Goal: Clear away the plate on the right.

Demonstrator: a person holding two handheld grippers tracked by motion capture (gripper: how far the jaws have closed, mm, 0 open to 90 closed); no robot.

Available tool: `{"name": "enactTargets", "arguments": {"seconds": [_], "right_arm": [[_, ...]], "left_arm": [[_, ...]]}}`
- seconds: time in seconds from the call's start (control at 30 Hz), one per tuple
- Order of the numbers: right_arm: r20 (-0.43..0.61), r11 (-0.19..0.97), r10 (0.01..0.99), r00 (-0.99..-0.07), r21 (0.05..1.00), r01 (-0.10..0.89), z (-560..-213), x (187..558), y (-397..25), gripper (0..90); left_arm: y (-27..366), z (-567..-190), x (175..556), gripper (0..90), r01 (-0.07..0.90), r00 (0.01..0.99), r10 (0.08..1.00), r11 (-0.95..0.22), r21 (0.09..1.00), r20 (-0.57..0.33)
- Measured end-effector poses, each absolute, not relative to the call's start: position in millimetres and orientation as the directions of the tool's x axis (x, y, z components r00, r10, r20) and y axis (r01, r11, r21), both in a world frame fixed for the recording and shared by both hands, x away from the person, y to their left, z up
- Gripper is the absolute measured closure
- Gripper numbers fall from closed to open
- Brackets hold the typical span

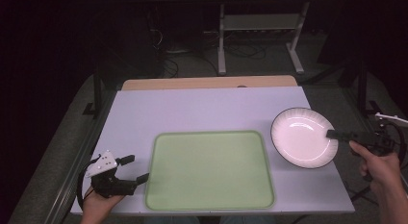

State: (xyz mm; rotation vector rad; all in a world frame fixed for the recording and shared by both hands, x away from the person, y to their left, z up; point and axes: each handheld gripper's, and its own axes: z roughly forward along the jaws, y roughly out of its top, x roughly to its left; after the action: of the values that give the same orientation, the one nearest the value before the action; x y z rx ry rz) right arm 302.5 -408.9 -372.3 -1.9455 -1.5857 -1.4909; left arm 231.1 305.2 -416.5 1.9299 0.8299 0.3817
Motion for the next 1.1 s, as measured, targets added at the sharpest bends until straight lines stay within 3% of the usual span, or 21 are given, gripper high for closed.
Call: {"name": "enactTargets", "arguments": {"seconds": [0.53, 1.1], "right_arm": [[0.790, -0.297, 0.578, -0.205, 0.437, 0.849, -338, 320, -344, 81.0], [0.773, -0.198, 0.581, -0.254, 0.437, 0.877, -333, 340, -286, 80.9]], "left_arm": [[306, -416, 231, 13.3, 0.384, 0.719, 0.690, -0.302, 0.872, -0.078], [306, -416, 232, 13.3, 0.384, 0.720, 0.689, -0.297, 0.874, -0.082]]}}
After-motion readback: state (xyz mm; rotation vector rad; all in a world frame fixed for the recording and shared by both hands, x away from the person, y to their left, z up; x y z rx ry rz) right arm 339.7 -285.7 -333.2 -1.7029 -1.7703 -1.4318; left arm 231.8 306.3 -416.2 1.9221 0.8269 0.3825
